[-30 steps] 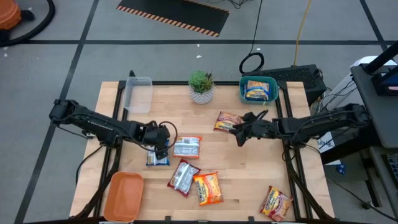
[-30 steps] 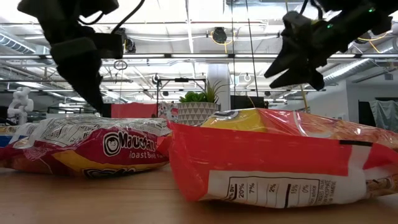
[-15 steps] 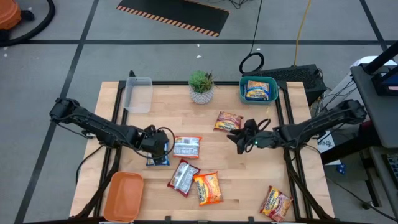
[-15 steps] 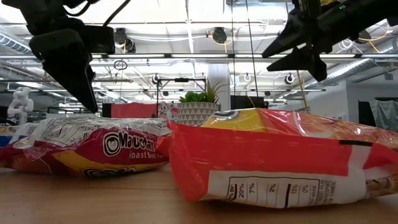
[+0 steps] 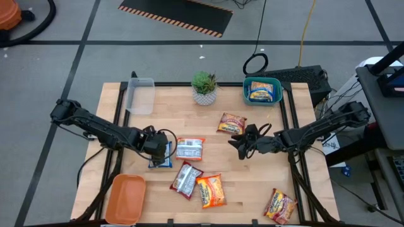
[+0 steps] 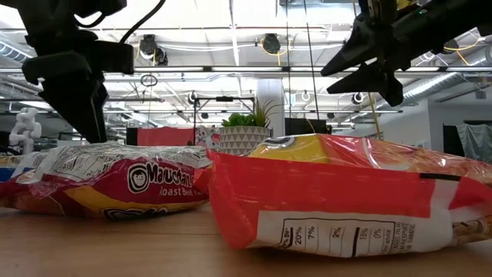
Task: Sort Maruchan noodles
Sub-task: Put the blue noodle pack into the green bin
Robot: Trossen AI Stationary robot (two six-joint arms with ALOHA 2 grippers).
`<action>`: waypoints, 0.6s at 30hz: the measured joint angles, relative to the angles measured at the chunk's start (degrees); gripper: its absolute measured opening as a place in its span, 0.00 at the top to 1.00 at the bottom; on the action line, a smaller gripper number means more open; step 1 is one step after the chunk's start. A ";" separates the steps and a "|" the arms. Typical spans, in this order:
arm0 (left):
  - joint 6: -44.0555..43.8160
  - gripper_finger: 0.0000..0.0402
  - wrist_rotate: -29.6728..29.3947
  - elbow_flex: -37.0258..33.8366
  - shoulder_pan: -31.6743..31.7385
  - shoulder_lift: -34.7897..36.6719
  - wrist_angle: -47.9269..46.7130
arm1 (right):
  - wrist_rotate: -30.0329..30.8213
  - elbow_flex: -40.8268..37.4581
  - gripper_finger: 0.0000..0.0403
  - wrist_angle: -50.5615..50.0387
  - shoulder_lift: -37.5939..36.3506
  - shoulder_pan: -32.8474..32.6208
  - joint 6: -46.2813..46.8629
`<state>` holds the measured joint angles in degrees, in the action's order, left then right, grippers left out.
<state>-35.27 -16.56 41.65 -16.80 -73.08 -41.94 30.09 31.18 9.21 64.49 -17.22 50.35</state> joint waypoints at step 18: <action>-2.69 0.21 2.92 0.00 0.20 0.00 2.56 | -0.09 0.00 0.61 -0.46 0.00 -0.14 -0.46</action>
<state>-37.95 -13.64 41.65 -16.60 -73.08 -39.38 30.01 31.18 8.75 64.49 -17.37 49.89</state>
